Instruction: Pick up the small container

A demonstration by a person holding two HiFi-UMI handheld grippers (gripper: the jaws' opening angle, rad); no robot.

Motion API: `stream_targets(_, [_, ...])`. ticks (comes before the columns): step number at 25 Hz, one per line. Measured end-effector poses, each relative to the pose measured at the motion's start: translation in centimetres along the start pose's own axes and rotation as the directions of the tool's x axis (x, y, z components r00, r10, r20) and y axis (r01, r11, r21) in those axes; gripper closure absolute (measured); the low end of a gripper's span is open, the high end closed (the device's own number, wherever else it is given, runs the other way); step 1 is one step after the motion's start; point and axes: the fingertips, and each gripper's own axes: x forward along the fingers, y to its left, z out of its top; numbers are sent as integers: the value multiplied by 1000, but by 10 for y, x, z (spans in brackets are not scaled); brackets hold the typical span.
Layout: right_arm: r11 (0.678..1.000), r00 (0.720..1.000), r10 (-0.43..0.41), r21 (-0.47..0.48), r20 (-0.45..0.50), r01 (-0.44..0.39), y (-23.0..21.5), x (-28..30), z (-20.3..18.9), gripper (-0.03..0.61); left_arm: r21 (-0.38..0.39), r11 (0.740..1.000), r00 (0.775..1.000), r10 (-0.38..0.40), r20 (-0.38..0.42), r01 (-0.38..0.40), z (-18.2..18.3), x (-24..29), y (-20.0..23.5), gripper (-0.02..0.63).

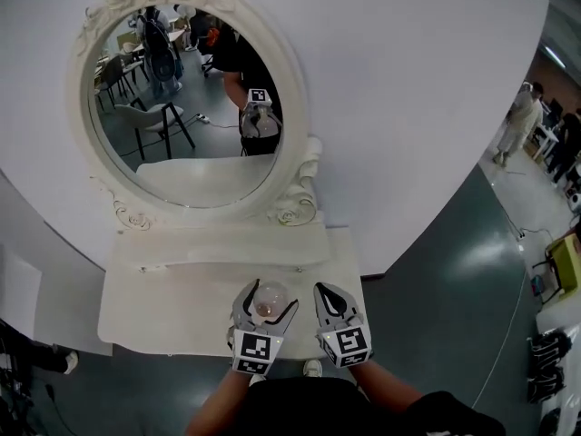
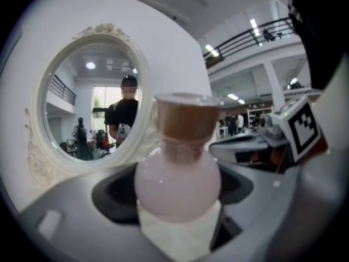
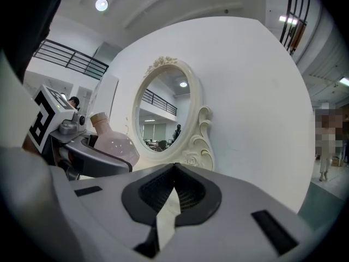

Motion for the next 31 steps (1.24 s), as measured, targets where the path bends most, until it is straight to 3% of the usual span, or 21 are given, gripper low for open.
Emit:
stream_targets(10, [999, 1000, -3, -33, -18, 2, 5, -1, 4, 574, -36, 999, 1000, 14, 2, -14, -5, -11, 9, 212])
stream_targets(31, [999, 998, -38, -33, 42, 39, -3, -1, 21, 574, -30, 998, 997, 47, 56, -46, 10, -14, 20, 212])
